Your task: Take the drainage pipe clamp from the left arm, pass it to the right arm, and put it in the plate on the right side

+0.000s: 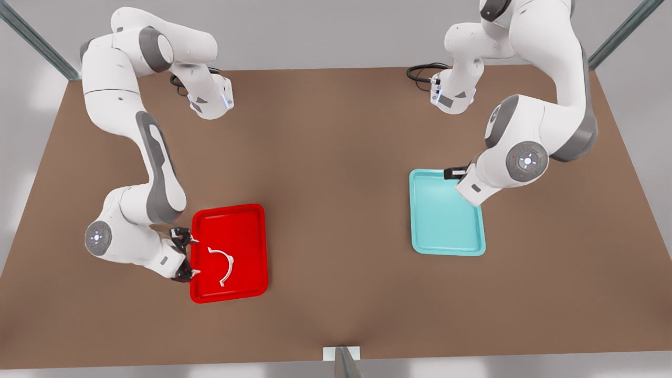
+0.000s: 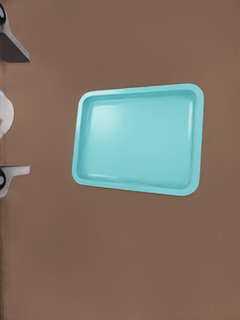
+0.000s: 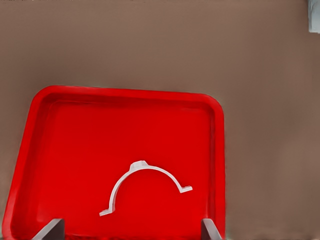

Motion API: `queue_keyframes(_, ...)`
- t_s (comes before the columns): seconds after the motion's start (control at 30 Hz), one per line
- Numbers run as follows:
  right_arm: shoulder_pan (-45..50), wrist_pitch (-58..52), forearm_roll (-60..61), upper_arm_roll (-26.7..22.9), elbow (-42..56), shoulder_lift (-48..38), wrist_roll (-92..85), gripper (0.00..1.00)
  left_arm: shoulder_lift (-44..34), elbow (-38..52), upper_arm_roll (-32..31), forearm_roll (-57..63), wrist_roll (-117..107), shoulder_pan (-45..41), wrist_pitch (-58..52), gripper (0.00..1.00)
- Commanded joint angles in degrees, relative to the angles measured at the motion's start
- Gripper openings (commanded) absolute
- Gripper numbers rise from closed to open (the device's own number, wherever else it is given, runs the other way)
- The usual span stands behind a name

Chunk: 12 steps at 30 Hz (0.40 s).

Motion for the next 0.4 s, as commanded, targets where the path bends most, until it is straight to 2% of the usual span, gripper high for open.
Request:
queue_keyframes(0.0, 1.6, -17.2, -5.8, -0.1, 5.0, -0.9, 68.6, 1.0, 0.0, 0.0, -0.1, 0.1, 10.3, -0.1, -2.3, 1.0)
queue_keyframes(0.03, 4.7, -25.1, -11.1, -0.1, 9.8, -0.9, 88.5, 1.0, 0.1, 0.0, -0.1, 0.2, 10.3, 0.0, -2.2, 1.0)
queue_keyframes(0.07, 3.1, -25.8, -12.1, 0.1, 8.7, -3.1, 88.5, 1.0, 0.0, 0.0, -0.1, 0.2, 10.3, 0.0, -2.3, 1.0)
queue_keyframes(0.17, -2.6, -29.7, -11.4, -0.9, -11.3, -28.6, 89.3, 1.0, 0.0, 0.1, -0.1, 0.2, 10.3, 0.0, -3.4, 1.0)
queue_keyframes(0.37, -3.6, -30.3, -9.3, -2.1, -15.3, -32.6, 88.5, 1.0, 0.0, 0.1, -0.6, 0.3, 6.2, -0.1, -3.3, 1.0)
